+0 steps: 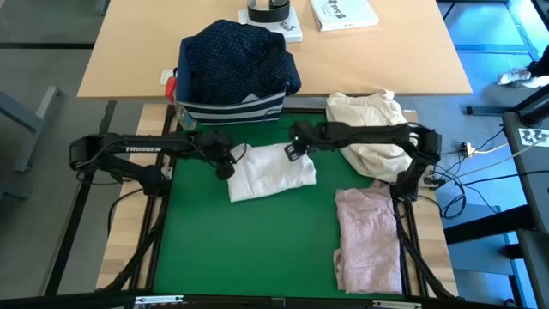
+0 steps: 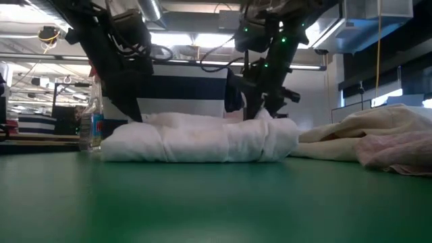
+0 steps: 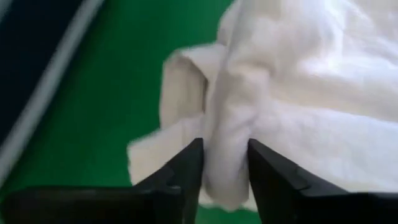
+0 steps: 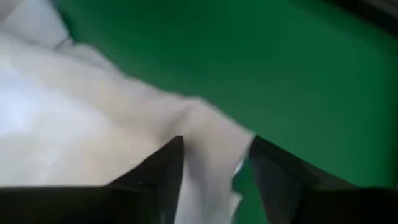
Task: Fold laundry
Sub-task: Fold the white polo shirt
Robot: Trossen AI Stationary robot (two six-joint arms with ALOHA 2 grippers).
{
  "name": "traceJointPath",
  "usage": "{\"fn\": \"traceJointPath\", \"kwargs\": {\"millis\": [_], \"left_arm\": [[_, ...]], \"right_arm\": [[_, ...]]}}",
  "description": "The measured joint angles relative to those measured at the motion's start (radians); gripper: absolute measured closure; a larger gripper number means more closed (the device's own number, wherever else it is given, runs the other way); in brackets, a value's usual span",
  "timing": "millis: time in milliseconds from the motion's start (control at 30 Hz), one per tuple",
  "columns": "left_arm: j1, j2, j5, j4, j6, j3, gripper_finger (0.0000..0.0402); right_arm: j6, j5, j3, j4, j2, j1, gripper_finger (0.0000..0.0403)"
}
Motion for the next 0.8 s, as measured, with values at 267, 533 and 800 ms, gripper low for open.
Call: {"fn": "traceJointPath", "kwargs": {"millis": [267, 533, 800], "left_arm": [[-0.007, -0.098, 0.048, -0.153, -0.194, 0.162, 0.0254], [-0.129, -0.162, 0.142, 0.069, -0.254, 0.14, 0.0254], [-0.173, -0.031, 0.048, 0.247, -0.318, -0.072, 0.0254]], "right_arm": [[-0.244, -0.117, 0.019, 0.003, -0.075, -0.061, 0.017], [-0.427, -0.273, -0.042, 0.269, -0.084, 0.026, 0.0169], [-0.419, -0.32, -0.248, 0.677, 0.026, 0.05, 0.0169]]}}
